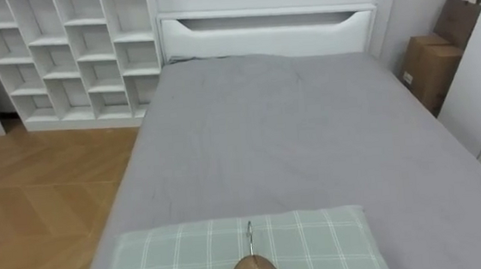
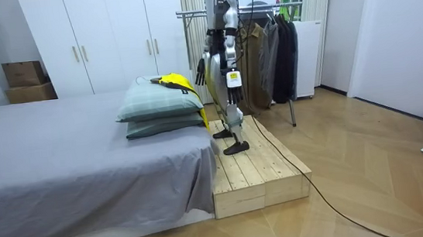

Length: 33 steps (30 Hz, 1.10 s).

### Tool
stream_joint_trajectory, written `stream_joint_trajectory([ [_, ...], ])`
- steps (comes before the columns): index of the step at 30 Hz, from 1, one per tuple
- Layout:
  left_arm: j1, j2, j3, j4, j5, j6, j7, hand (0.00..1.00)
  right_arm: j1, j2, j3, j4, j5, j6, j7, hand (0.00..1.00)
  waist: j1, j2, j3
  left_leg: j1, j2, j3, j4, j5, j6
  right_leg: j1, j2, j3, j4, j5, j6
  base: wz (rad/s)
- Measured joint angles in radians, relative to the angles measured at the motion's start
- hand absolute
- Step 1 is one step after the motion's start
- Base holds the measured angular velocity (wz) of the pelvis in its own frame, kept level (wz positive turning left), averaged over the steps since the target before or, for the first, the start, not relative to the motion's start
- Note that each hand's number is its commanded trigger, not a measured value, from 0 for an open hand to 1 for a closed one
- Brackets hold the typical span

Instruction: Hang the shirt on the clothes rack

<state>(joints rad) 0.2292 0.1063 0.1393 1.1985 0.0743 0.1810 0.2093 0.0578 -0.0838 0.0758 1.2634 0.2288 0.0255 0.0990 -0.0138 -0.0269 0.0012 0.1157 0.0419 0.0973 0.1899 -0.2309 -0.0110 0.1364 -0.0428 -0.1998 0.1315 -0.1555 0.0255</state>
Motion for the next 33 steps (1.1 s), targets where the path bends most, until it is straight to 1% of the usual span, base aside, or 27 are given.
stream_joint_trajectory([
  [2, 0.002, 0.000, 0.049, 0.000, -0.006, -0.017, 0.054, 0.00, 0.001, 0.000, 0.000, 0.001, 0.000, 0.000, -0.003, 0.00, 0.003, -0.002, -0.0001, 0.001, -0.001, -0.003, -0.001, 0.000, 0.000, 0.002, -0.001, -0.006, 0.000, 0.000, 0.000, 0.04],
  [4, -0.001, 0.000, 0.071, 0.000, -0.007, -0.031, 0.095, 0.00, 0.001, 0.000, 0.000, 0.003, 0.000, 0.000, -0.006, 0.00, 0.009, 0.000, -0.0010, 0.001, -0.002, -0.004, -0.002, 0.000, 0.000, 0.002, -0.001, -0.007, 0.001, 0.000, 0.000, 0.03],
  [7, -0.006, 0.001, 0.087, -0.029, -0.026, -0.052, 0.163, 0.00, 0.000, 0.000, 0.001, 0.009, 0.000, 0.000, -0.017, 0.00, 0.019, 0.000, -0.0018, 0.000, -0.002, -0.010, -0.004, 0.000, 0.000, 0.004, -0.002, -0.014, 0.001, 0.000, 0.000, 0.07],
  [11, -0.002, 0.009, 0.111, -0.067, -0.043, -0.094, 0.260, 0.00, 0.001, -0.002, 0.000, 0.007, -0.010, -0.002, -0.042, 0.00, 0.020, 0.005, -0.0036, 0.001, -0.003, -0.018, -0.005, 0.000, 0.000, 0.007, -0.002, -0.023, 0.003, 0.000, 0.000, 0.06],
  [13, 0.003, 0.016, 0.114, -0.094, -0.044, -0.105, 0.298, 0.00, 0.001, -0.002, -0.001, 0.007, -0.009, -0.003, -0.047, 0.00, 0.019, 0.006, -0.0037, 0.001, -0.002, -0.018, -0.005, 0.000, 0.000, 0.007, -0.002, -0.023, 0.004, 0.000, 0.000, 0.00],
  [15, 0.003, 0.019, 0.114, -0.118, -0.043, -0.127, 0.333, 0.00, 0.001, -0.005, -0.001, 0.007, -0.009, -0.004, -0.054, 0.00, 0.020, 0.008, -0.0038, 0.001, -0.003, -0.019, -0.005, 0.000, 0.000, 0.007, -0.003, -0.023, 0.005, 0.000, 0.000, 0.02],
  [17, -0.002, 0.027, 0.113, -0.120, -0.042, -0.168, 0.369, 0.00, 0.001, -0.008, -0.001, 0.011, -0.011, -0.012, -0.053, 0.00, 0.018, 0.010, -0.0032, 0.006, -0.003, -0.024, -0.008, 0.000, 0.000, 0.012, -0.003, -0.024, 0.005, 0.000, 0.000, 0.04],
  [18, -0.004, 0.028, 0.114, -0.120, -0.041, -0.178, 0.379, 0.00, 0.001, -0.008, -0.002, 0.013, -0.011, -0.014, -0.053, 0.00, 0.017, 0.011, -0.0027, 0.008, -0.003, -0.024, -0.010, 0.000, 0.000, 0.014, -0.003, -0.025, 0.005, 0.000, 0.000, 0.03],
  [20, -0.014, 0.028, 0.112, -0.119, -0.042, -0.214, 0.414, 0.00, 0.001, -0.010, -0.002, 0.017, -0.017, -0.026, -0.053, 0.00, 0.015, 0.014, -0.0023, 0.016, -0.003, -0.025, -0.015, 0.000, 0.000, 0.022, -0.002, -0.027, 0.004, 0.000, 0.000, 0.00],
  [21, -0.018, 0.028, 0.112, -0.119, -0.042, -0.223, 0.419, 0.00, 0.001, -0.010, -0.002, 0.016, -0.017, -0.030, -0.052, 0.00, 0.015, 0.015, -0.0019, 0.016, -0.003, -0.026, -0.017, 0.000, 0.000, 0.021, -0.002, -0.028, 0.004, 0.000, 0.000, 0.04],
  [23, -0.025, 0.028, 0.109, -0.120, -0.040, -0.258, 0.441, 0.00, 0.003, -0.014, -0.002, 0.016, -0.020, -0.042, -0.051, 0.00, 0.015, 0.018, -0.0004, 0.016, -0.004, -0.029, -0.021, 0.000, 0.000, 0.020, -0.002, -0.030, 0.003, 0.000, 0.000, 0.03],
  [25, -0.031, 0.028, 0.103, -0.120, -0.038, -0.275, 0.455, 0.00, 0.005, -0.022, -0.002, 0.016, -0.021, -0.051, -0.039, 0.00, 0.015, 0.022, 0.0000, 0.016, -0.005, -0.032, -0.022, 0.000, 0.000, 0.021, -0.002, -0.030, 0.003, 0.000, 0.000, 0.03],
  [27, -0.035, 0.029, 0.083, -0.149, -0.038, -0.275, 0.467, 0.00, 0.005, -0.028, -0.002, 0.016, -0.022, -0.057, -0.029, 0.00, 0.010, 0.024, 0.0002, 0.012, -0.006, -0.042, -0.021, 0.000, 0.000, 0.021, -0.003, -0.040, 0.003, 0.000, 0.000, 0.14],
  [28, -0.034, 0.029, 0.065, -0.188, -0.036, -0.276, 0.478, 0.00, 0.005, -0.029, -0.002, 0.014, -0.026, -0.060, -0.029, 0.00, 0.003, 0.024, 0.0003, 0.008, -0.008, -0.052, -0.021, 0.001, 0.000, 0.020, -0.004, -0.050, 0.003, 0.000, 0.001, 0.19],
  [30, -0.033, 0.030, 0.040, -0.237, -0.013, -0.297, 0.493, 0.00, 0.004, -0.030, -0.003, 0.007, -0.043, -0.068, -0.029, 0.00, -0.005, 0.026, 0.0002, 0.003, -0.008, -0.054, -0.021, 0.003, 0.001, 0.017, -0.005, -0.050, 0.001, 0.000, 0.001, 0.07],
  [32, -0.036, 0.033, 0.010, -0.291, 0.039, -0.328, 0.519, 0.00, 0.010, -0.033, -0.003, -0.014, -0.065, -0.079, -0.029, 0.00, -0.011, 0.031, -0.0010, 0.000, -0.008, -0.047, -0.021, 0.003, 0.001, 0.009, -0.005, -0.046, 0.003, 0.000, 0.001, -0.09],
  [33, -0.038, 0.033, 0.002, -0.300, 0.051, -0.338, 0.527, 0.00, 0.012, -0.033, -0.003, -0.021, -0.069, -0.081, -0.029, 0.00, -0.011, 0.031, -0.0013, 0.000, -0.008, -0.045, -0.021, 0.003, 0.001, 0.008, -0.005, -0.045, 0.003, 0.000, 0.001, -0.10],
])
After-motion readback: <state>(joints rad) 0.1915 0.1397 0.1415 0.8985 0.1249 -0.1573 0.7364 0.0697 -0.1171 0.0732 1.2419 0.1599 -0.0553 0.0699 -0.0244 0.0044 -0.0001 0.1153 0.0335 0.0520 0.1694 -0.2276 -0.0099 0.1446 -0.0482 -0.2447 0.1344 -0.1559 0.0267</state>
